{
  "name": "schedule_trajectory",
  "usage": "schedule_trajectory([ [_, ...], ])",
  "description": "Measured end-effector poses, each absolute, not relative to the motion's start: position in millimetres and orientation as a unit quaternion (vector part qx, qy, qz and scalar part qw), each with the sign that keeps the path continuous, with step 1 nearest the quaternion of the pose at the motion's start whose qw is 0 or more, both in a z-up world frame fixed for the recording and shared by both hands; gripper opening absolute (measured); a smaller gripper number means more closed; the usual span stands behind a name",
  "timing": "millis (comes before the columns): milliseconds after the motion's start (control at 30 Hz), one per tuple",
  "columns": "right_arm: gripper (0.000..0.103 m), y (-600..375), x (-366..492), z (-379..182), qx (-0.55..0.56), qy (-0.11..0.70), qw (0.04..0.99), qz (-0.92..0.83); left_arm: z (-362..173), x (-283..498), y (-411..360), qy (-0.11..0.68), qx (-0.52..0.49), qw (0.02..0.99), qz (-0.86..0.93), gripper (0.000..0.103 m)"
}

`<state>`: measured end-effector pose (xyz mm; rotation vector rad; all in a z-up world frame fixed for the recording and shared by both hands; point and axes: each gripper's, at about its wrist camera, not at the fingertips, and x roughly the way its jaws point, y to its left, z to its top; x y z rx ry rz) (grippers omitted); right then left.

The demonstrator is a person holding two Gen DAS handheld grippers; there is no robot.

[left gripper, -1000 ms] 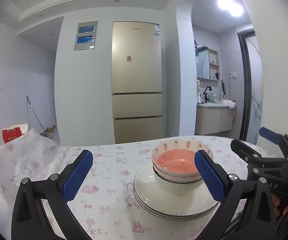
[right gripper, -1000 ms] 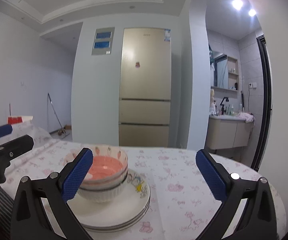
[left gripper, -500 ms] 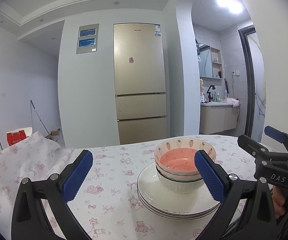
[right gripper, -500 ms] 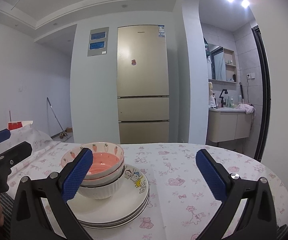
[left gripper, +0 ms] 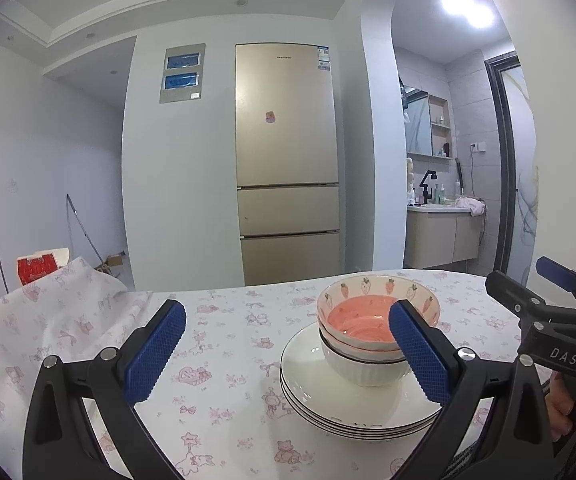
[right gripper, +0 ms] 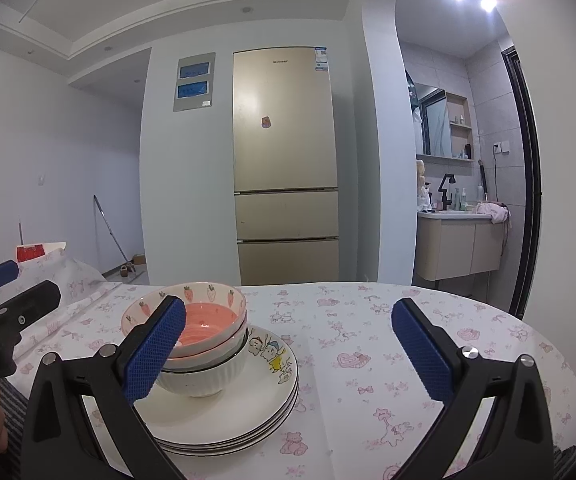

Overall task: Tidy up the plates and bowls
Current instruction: 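Raise both tools up and away from the stacked dishes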

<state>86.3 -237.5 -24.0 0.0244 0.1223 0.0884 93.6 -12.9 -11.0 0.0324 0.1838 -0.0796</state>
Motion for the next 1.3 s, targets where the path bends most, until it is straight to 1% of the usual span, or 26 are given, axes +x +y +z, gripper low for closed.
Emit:
schedule_trajectory([
  [367, 0.103, -232.2, 85.2, -23.9, 0.002, 0.061, 0.997, 0.043, -13.5, 99.0, -12.9, 0.103, 0.017, 0.994, -0.029, 0.103],
  [1300, 0.103, -231.5, 82.2, -24.0, -0.008, 0.055, 0.998, 0.040, -14.1, 99.8, -12.4, 0.105, 0.016, 0.994, -0.029, 0.103],
])
